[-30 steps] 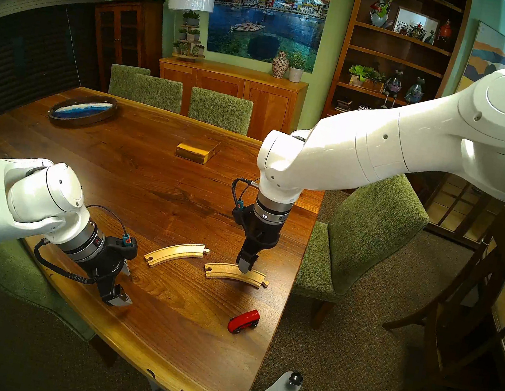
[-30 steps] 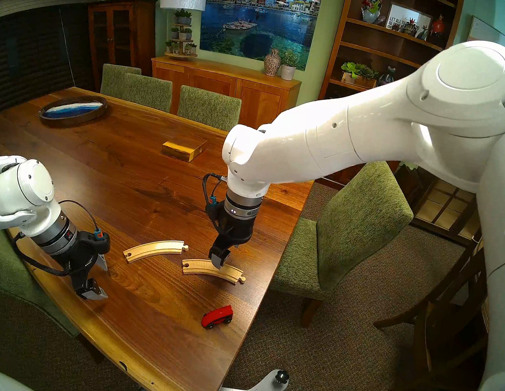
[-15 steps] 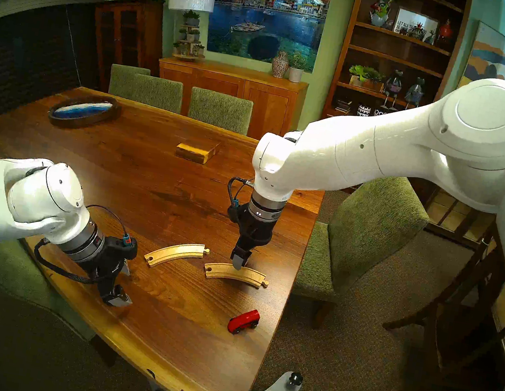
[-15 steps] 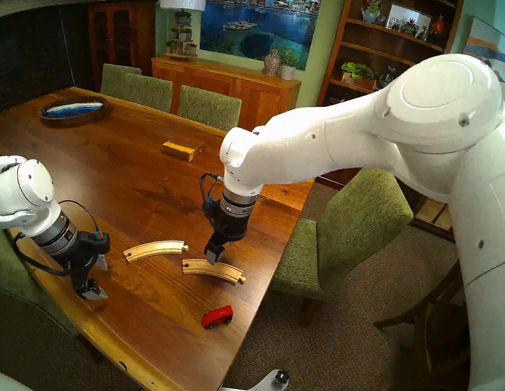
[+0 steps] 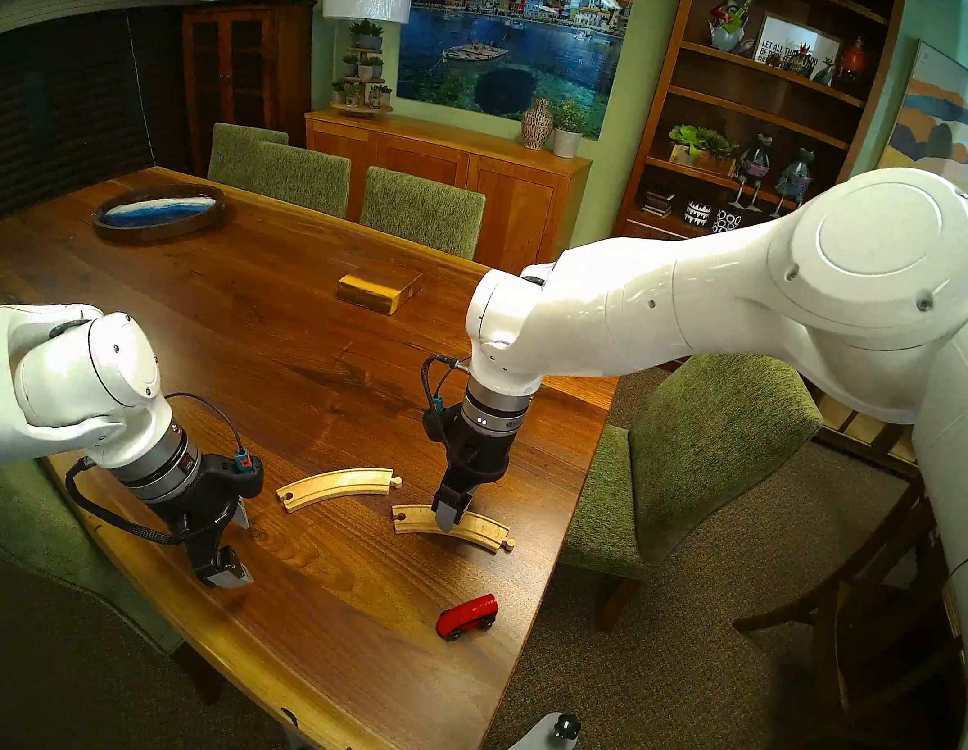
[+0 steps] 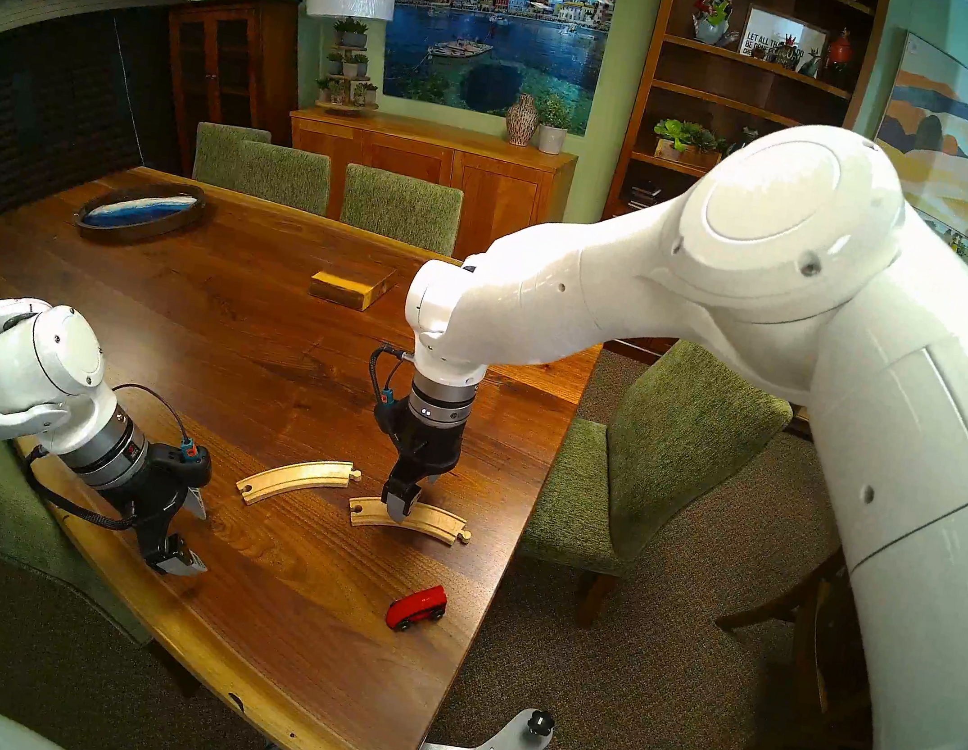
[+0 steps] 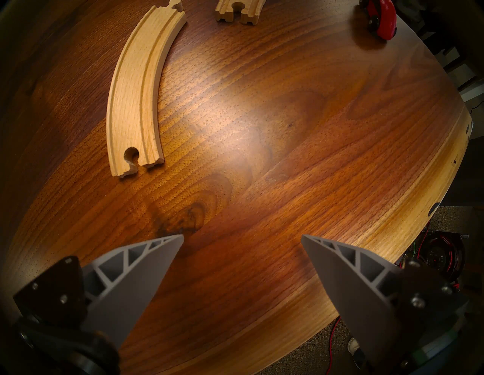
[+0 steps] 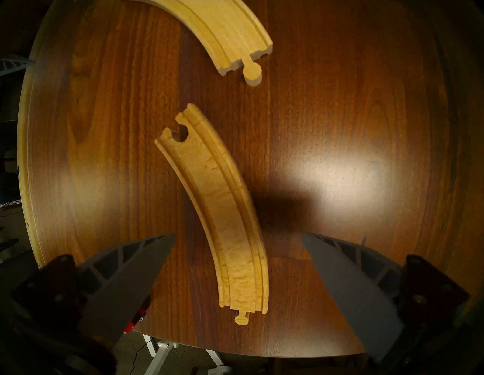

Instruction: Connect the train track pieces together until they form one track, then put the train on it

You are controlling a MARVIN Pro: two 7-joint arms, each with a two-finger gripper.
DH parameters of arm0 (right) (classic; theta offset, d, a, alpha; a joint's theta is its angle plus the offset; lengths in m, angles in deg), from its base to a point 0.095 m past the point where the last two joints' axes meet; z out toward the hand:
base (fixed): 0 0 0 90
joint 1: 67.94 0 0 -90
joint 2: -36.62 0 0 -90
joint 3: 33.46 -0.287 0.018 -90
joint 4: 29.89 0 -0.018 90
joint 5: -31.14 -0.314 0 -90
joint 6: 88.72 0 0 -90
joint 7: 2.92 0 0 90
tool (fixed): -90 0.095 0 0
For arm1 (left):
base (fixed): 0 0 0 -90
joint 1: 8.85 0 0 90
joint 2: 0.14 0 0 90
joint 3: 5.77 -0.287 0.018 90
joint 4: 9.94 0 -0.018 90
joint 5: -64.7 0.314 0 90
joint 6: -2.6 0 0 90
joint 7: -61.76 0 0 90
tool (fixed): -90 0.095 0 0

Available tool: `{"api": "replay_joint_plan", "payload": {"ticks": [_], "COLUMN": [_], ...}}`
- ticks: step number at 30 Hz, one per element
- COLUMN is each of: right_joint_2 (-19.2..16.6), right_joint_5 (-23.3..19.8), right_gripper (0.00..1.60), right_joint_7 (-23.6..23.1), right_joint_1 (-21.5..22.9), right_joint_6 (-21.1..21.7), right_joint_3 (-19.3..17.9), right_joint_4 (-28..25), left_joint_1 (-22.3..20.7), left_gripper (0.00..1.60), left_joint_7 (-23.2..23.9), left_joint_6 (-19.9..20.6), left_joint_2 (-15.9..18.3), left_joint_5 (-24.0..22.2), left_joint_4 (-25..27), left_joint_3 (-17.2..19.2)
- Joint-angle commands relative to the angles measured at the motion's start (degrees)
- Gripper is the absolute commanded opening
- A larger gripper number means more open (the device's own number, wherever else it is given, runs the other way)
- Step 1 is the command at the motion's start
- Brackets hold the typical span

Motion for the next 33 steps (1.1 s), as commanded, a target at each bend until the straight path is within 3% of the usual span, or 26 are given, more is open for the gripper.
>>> {"api": "replay_joint_plan", "payload": {"ticks": [1, 20, 30, 33], "right_joint_2": [0.85, 1.44, 2.01, 2.06], "right_joint_5": [0.69, 1.13, 0.10, -0.61], "right_gripper": [1.60, 1.59, 1.58, 1.49], "right_joint_7": [-3.41, -1.78, 1.70, 3.10], "right_joint_1": [-0.37, -2.32, -2.79, -2.63], "right_joint_6": [-0.37, -0.44, 0.74, 1.36], "right_joint_3": [-0.03, 0.65, 0.16, -0.06], "right_joint_4": [3.15, 4.68, 3.64, 3.14], "left_joint_1": [-1.00, -1.00, -1.01, -1.00], "left_gripper": [1.60, 1.60, 1.60, 1.60], "left_joint_7": [0.02, 0.03, 0.03, 0.03], "left_joint_6": [0.04, 0.04, 0.05, 0.04], "left_joint_2": [-0.09, -0.09, -0.09, -0.09], "left_joint_5": [0.00, 0.00, 0.00, 0.00], "left_joint_4": [-0.07, -0.07, -0.07, -0.07], "left_joint_3": [0.95, 0.95, 0.95, 0.95]}}
